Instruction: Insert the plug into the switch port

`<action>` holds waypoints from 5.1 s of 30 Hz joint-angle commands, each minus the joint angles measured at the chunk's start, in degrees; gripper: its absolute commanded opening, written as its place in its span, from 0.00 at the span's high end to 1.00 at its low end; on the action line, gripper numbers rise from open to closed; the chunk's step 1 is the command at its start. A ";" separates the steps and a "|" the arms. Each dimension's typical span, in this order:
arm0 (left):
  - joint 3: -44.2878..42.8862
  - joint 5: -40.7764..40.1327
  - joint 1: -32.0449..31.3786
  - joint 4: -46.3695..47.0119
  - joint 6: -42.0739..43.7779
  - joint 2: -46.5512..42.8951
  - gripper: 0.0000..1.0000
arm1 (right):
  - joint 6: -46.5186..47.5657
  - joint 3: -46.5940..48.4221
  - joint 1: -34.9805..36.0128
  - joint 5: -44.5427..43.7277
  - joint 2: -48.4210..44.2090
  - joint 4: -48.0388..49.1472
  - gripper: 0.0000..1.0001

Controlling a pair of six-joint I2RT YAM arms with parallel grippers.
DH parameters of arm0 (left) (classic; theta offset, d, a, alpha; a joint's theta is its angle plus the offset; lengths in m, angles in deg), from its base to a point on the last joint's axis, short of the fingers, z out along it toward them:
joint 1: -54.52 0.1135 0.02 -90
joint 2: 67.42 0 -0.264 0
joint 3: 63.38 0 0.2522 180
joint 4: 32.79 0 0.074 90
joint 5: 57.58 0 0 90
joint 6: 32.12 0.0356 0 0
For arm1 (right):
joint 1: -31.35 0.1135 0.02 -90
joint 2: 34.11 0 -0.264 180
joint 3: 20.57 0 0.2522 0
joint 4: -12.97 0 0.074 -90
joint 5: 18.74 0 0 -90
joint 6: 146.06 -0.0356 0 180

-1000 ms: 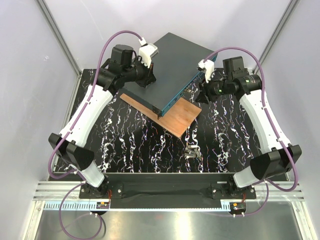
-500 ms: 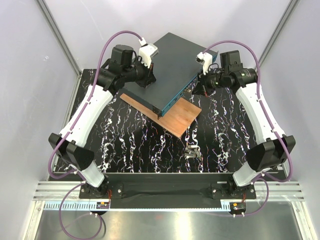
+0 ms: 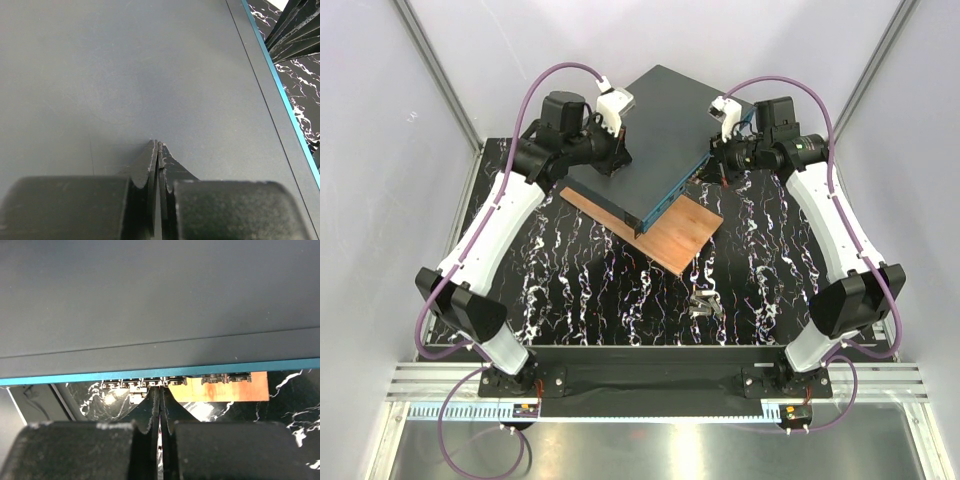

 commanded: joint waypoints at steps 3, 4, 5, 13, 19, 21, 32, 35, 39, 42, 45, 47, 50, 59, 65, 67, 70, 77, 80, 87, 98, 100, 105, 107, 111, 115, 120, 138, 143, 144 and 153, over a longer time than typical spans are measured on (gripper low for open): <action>1.18 0.96 0.22 2.47 -0.50 -2.63 0.97 | -4.76 0.08 1.87 0.84 -0.78 3.29 1.00; 1.09 0.96 0.40 2.30 -0.50 -2.63 0.97 | -3.71 0.08 1.79 -1.61 -1.13 2.42 1.00; 1.00 0.96 0.31 2.21 -0.42 -2.72 0.97 | -3.09 0.16 1.79 -3.03 -1.31 1.71 1.00; 0.91 0.87 0.31 2.38 -0.76 -2.81 0.97 | 1.04 -2.73 -0.14 -7.97 -5.26 -2.42 1.00; 0.39 1.14 0.31 2.74 -1.47 -2.37 0.97 | 1.49 -4.32 -0.24 -1.57 -7.12 -3.92 1.00; 0.21 1.14 0.31 2.73 -1.56 -2.20 0.97 | 1.23 -3.27 0.20 -0.50 -6.41 -4.71 1.00; -0.23 1.31 0.40 2.65 -1.64 -2.02 0.97 | -0.97 -1.33 0.73 -1.55 -4.21 -0.14 1.00; -0.23 1.40 0.31 2.73 -1.56 -2.02 0.97 | -1.41 -0.63 1.17 -1.29 -3.25 0.47 1.00; -0.23 1.40 0.40 2.65 -1.38 -1.93 0.98 | -2.11 -0.37 1.78 -1.46 -2.72 1.88 1.00; 0.03 1.49 0.40 2.82 -1.38 -1.93 0.98 | -2.99 -0.19 2.14 -1.81 -2.28 3.11 1.00; 0.47 1.66 0.40 3.09 -1.73 -2.02 0.98 | -4.39 -0.98 2.31 -2.69 -2.46 5.83 1.00; 0.82 1.75 0.40 3.26 -1.82 -2.19 0.98 | -5.45 -2.03 2.31 -2.87 -2.72 8.11 1.00; 1.26 1.75 0.40 3.44 -1.91 -2.37 0.98 | -8.26 -3.87 2.58 -3.83 -3.68 11.54 1.00; 2.67 2.37 0.48 4.49 -2.79 -2.11 0.99 | -16.16 -8.01 2.75 -5.24 -5.18 18.66 1.00; 3.29 2.81 0.40 4.76 -3.40 -1.58 1.00 | -19.34 -8.36 2.75 -5.06 -4.04 22.09 1.00; 3.29 2.81 0.40 4.58 -3.40 -1.49 1.00 | -19.08 -7.92 2.84 -5.06 -3.51 22.36 1.00; 3.46 2.72 0.40 4.40 -3.05 -1.49 1.00 | -18.03 -7.57 2.93 -5.06 -3.33 21.92 1.00; 0.85 2.90 1.27 3.44 -2.70 -1.67 0.98 | -11.38 -7.48 2.84 -5.41 -5.78 16.14 0.93; -2.07 6.14 4.42 3.17 -3.14 -2.89 0.91 | -7.14 -9.58 1.26 -5.94 -10.43 12.44 0.71; 4.33 15.02 10.50 14.59 -9.03 -12.29 0.53 | -2.21 -18.80 -1.99 -6.47 -21.78 7.86 0.36; 9.08 25.40 2.81 -2.43 14.94 -22.85 0.36 | -1.95 -25.76 -12.88 -3.31 -33.03 0.40 0.04; 10.22 22.08 -1.43 -7.27 22.59 -24.16 0.36 | 1.20 -25.50 -15.26 -2.17 -33.92 -2.24 0.04; 19.86 18.73 -11.62 -5.01 25.59 -28.64 0.37 | 9.21 -26.81 -19.57 -5.32 -36.20 -12.78 0.08; 23.22 14.51 -16.03 -4.74 27.87 -30.84 0.38 | 14.91 -27.34 -19.57 -5.94 -36.99 -17.78 0.11; 31.04 12.57 -20.60 -1.50 26.57 -35.50 0.38 | 20.03 -33.47 -19.57 -5.85 -38.14 -22.64 0.21; 41.14 6.68 -27.45 0.36 27.52 -38.41 0.39 | 23.80 -37.18 -19.40 -10.32 -35.33 -23.00 0.25; 43.99 3.16 -36.77 3.96 34.74 -30.08 0.40 | 23.11 -39.22 -19.48 -15.96 -30.77 -17.98 0.24; 30.27 -14.86 -43.20 16.18 24.28 10.28 0.61 | 6.94 -32.18 -25.55 -8.24 -28.91 -8.93 0.26; 29.83 -12.58 -41.35 16.71 26.48 12.74 0.62 | 4.30 -32.53 -25.90 -6.38 -29.61 -8.49 0.26; 29.66 -11.88 -41.26 17.06 26.57 13.62 0.63 | 4.04 -32.62 -26.16 -6.47 -29.70 -8.32 0.26; 26.15 -8.62 -40.82 17.50 26.48 18.89 0.64 | 2.72 -30.07 -28.54 -3.66 -27.77 -9.55 0.26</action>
